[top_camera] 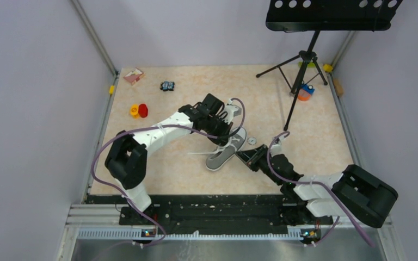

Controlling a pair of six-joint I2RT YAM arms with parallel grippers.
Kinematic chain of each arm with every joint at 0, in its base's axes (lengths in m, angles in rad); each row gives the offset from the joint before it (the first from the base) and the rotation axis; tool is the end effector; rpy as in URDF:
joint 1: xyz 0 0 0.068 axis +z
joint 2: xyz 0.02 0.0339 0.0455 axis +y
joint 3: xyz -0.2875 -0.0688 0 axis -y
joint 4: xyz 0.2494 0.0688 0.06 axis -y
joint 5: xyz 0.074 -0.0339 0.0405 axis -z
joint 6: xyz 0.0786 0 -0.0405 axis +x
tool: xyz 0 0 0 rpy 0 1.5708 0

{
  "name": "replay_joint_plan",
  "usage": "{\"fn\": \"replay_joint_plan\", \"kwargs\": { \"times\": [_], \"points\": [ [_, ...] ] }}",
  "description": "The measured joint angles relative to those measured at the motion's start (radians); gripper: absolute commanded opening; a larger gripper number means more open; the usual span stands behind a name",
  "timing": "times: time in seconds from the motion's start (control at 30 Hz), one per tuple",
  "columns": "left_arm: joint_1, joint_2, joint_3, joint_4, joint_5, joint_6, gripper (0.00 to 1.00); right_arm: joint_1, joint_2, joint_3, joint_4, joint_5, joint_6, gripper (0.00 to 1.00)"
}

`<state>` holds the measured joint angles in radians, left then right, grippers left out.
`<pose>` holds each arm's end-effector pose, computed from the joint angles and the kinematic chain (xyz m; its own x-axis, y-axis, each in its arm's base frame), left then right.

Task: Tie the shoes
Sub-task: Cross the shoelace with the shoelace.

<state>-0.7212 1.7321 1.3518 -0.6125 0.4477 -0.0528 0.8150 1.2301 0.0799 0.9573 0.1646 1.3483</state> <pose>0.2773 -0.2891 0.2391 -0.6689 0.5248 -0.5264 0.7386 0.5493 -0.3909 0.1666 0.1580 0.1523 -0.6216 0.7433 -0.2472 -0.0058 0.3112 0.9503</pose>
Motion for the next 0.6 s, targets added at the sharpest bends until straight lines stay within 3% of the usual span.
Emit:
{"fn": "replay_joint_plan", "kwargs": {
  "times": [0.1,0.3,0.53,0.6],
  "points": [
    [0.0,0.0,-0.001,-0.002,0.005,0.0,0.0,0.0,-0.011,0.019,-0.017,-0.012,-0.038,0.31],
    [0.0,0.0,-0.014,-0.012,0.008,0.0,0.0,0.0,-0.002,0.105,-0.02,-0.032,-0.093,0.39],
    [0.0,0.0,-0.014,-0.02,0.008,0.0,0.0,0.0,0.095,0.146,0.009,-0.067,-0.108,0.4],
    [0.0,0.0,-0.015,-0.021,0.009,0.0,0.0,0.0,0.111,0.152,0.018,-0.077,-0.108,0.35]
  ]
}}
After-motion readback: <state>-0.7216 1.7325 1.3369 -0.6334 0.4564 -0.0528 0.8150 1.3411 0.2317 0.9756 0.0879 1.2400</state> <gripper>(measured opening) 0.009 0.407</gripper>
